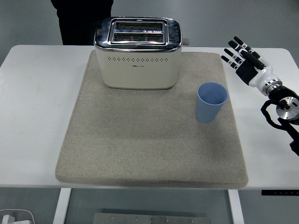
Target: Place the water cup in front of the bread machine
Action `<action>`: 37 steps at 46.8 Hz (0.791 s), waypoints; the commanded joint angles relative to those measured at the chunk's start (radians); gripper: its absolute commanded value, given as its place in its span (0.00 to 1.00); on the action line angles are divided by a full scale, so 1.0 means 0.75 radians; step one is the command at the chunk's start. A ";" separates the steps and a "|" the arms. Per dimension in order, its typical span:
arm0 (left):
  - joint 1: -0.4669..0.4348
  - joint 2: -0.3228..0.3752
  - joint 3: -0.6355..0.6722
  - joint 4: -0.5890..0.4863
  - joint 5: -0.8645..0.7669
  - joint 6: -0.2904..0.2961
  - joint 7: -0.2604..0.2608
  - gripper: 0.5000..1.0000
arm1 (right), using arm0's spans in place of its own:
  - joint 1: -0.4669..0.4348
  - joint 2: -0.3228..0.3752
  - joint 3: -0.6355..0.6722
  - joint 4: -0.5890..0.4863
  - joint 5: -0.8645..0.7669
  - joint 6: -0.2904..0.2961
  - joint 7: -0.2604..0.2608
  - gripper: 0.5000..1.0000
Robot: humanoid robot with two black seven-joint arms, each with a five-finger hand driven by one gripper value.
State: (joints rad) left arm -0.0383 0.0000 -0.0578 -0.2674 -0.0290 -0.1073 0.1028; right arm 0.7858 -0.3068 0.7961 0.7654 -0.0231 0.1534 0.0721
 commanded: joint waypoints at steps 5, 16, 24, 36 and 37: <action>0.002 0.000 0.001 -0.001 0.000 0.000 0.002 1.00 | 0.006 0.000 0.000 0.000 0.000 0.002 0.000 0.86; 0.002 0.000 0.001 -0.001 0.000 0.000 0.002 1.00 | 0.010 -0.006 0.000 0.000 0.000 0.006 -0.002 0.86; 0.002 0.000 0.001 0.001 -0.002 0.000 0.002 1.00 | -0.003 -0.024 -0.002 0.002 -0.004 0.096 0.000 0.86; 0.000 0.000 0.003 -0.001 0.000 0.000 0.002 1.00 | -0.064 -0.210 -0.002 0.137 -0.006 0.309 0.018 0.86; 0.000 0.000 0.003 -0.001 0.000 0.000 0.002 1.00 | -0.064 -0.225 -0.002 0.143 -0.006 0.317 0.018 0.86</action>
State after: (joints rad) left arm -0.0382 0.0000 -0.0556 -0.2682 -0.0291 -0.1083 0.1045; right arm 0.7426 -0.4410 0.7949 0.8509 -0.0266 0.3649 0.0808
